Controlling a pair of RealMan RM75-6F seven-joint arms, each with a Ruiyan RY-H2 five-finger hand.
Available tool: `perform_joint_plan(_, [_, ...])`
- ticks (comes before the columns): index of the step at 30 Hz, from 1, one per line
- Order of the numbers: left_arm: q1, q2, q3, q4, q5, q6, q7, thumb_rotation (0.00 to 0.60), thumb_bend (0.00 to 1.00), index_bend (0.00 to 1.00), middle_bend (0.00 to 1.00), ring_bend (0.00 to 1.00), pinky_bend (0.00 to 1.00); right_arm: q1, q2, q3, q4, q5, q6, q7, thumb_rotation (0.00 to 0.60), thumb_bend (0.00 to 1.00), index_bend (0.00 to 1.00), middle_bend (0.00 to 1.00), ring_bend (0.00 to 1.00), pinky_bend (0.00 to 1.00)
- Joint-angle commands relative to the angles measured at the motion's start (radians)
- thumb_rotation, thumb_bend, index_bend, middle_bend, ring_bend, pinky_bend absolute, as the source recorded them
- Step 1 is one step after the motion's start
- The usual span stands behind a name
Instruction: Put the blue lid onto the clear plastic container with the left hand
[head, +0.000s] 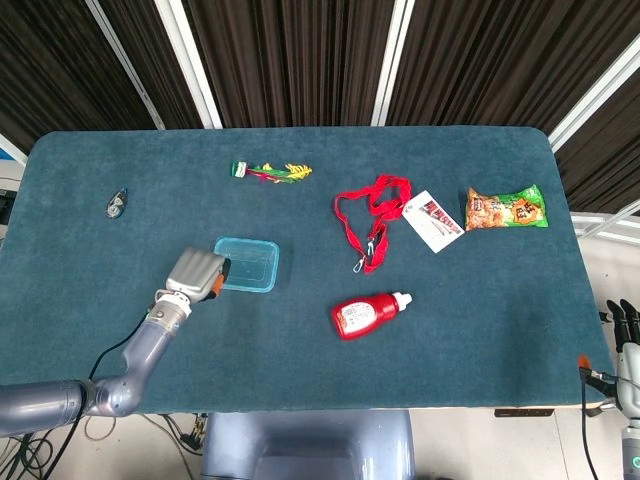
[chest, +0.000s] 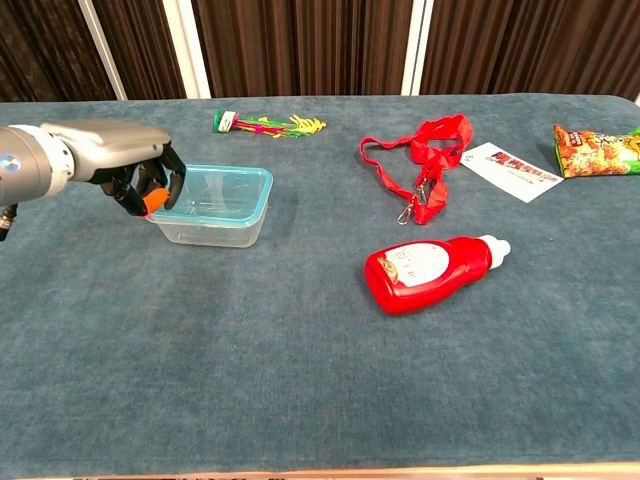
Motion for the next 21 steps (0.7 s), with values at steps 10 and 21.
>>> perform_joint_plan(10, [-0.014, -0.043, -0.004, 0.032, 0.025, -0.012, -0.015, 0.6, 0.57, 0.73, 0.7, 0.51, 0.54, -0.001, 0.001, 0.002, 0.001, -0.001, 0.003, 0.004, 0.6, 0.39, 0.06, 0.04, 0.03, 0.0])
perform_joint_plan(21, [-0.012, -0.042, -0.002, 0.025, 0.021, -0.001, -0.013, 0.6, 0.57, 0.73, 0.7, 0.51, 0.54, -0.001, 0.0, 0.002, 0.001, -0.003, 0.004, 0.006, 0.6, 0.39, 0.06, 0.04, 0.03, 0.0])
